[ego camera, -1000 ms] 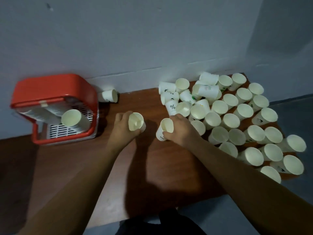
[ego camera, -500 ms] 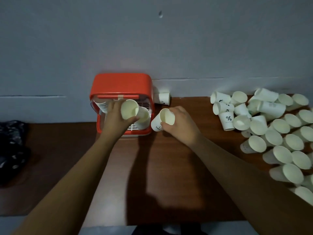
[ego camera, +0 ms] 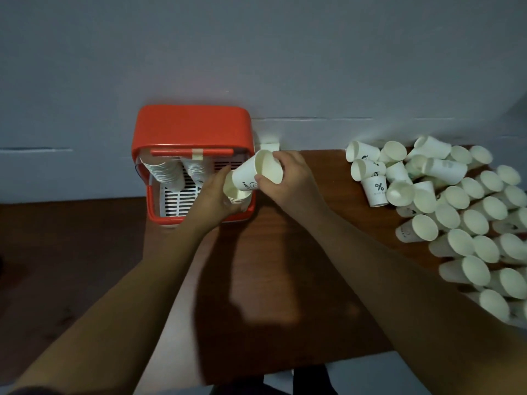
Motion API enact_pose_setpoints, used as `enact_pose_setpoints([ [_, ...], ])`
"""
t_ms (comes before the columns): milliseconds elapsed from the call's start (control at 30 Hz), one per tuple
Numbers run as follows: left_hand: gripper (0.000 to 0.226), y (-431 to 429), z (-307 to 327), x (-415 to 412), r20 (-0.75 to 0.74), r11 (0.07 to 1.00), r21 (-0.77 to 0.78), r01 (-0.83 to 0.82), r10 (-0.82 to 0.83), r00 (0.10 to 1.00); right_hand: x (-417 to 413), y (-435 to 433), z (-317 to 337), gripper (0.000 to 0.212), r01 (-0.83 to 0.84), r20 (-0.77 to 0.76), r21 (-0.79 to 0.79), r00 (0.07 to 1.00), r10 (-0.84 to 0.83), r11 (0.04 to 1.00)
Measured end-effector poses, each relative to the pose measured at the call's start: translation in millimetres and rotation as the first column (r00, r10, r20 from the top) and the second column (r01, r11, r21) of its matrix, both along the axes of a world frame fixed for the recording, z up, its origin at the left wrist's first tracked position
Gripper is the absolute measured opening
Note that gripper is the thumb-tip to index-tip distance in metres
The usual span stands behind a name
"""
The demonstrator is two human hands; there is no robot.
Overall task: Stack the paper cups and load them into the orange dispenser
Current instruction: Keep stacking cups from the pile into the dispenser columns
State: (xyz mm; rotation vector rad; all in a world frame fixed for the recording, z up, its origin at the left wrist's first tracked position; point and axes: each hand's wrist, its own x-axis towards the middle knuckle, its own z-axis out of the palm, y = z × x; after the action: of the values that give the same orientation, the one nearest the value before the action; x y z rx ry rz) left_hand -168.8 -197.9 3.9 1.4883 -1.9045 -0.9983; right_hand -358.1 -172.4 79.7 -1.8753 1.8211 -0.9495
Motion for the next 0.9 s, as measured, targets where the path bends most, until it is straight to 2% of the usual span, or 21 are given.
enact_pose_setpoints([
  [67, 0.071, 4.3, -2.2, 8.3, -0.077, 0.999, 0.046, -0.005, 0.008, 0.997, 11.2, -2.8, -8.3, 0.057, -0.065, -0.025, -0.005, 0.998, 0.065, 0.998],
  [167, 0.073, 10.4, -11.9, 17.6, -0.094, 0.998, 0.058, -0.014, 0.020, 0.995, 24.7, -5.6, -24.6, 0.060, -0.190, -0.147, 0.021, 0.971, 0.191, 0.982],
  [267, 0.067, 9.6, -21.6, 21.9, -0.094, 0.994, 0.102, -0.040, 0.050, 0.994, 35.2, -9.6, -38.3, 0.067, -0.252, -0.215, 0.141, 0.936, 0.278, 0.957],
  [333, 0.064, 7.9, -25.3, 22.3, -0.135, 0.989, 0.138, -0.053, 0.072, 0.988, 36.3, -10.8, -48.2, 0.073, -0.253, -0.169, 0.231, 0.941, 0.295, 0.939],
  [400, 0.061, 7.6, -27.5, 23.5, -0.163, 0.981, 0.180, -0.067, 0.097, 0.982, 33.6, -9.6, -59.4, 0.075, -0.207, -0.081, 0.256, 0.969, 0.235, 0.944],
  [567, 0.061, 8.2, -37.0, 27.2, -0.198, 0.960, 0.272, -0.070, 0.127, 0.972, 32.1, -1.3, -82.5, 0.058, -0.088, 0.068, 0.468, 0.996, 0.063, 0.879],
  [733, 0.052, 5.6, -45.3, 26.1, -0.237, 0.948, 0.290, -0.128, 0.200, 0.951, 43.7, -7.7, -88.7, 0.057, -0.054, 0.209, 0.441, 0.977, -0.044, 0.896],
  [900, 0.049, -4.0, -44.2, 15.0, -0.263, 0.942, 0.231, -0.242, 0.300, 0.917, 56.8, -21.7, -99.9, 0.049, -0.026, 0.307, 0.340, 0.948, -0.085, 0.940],
])
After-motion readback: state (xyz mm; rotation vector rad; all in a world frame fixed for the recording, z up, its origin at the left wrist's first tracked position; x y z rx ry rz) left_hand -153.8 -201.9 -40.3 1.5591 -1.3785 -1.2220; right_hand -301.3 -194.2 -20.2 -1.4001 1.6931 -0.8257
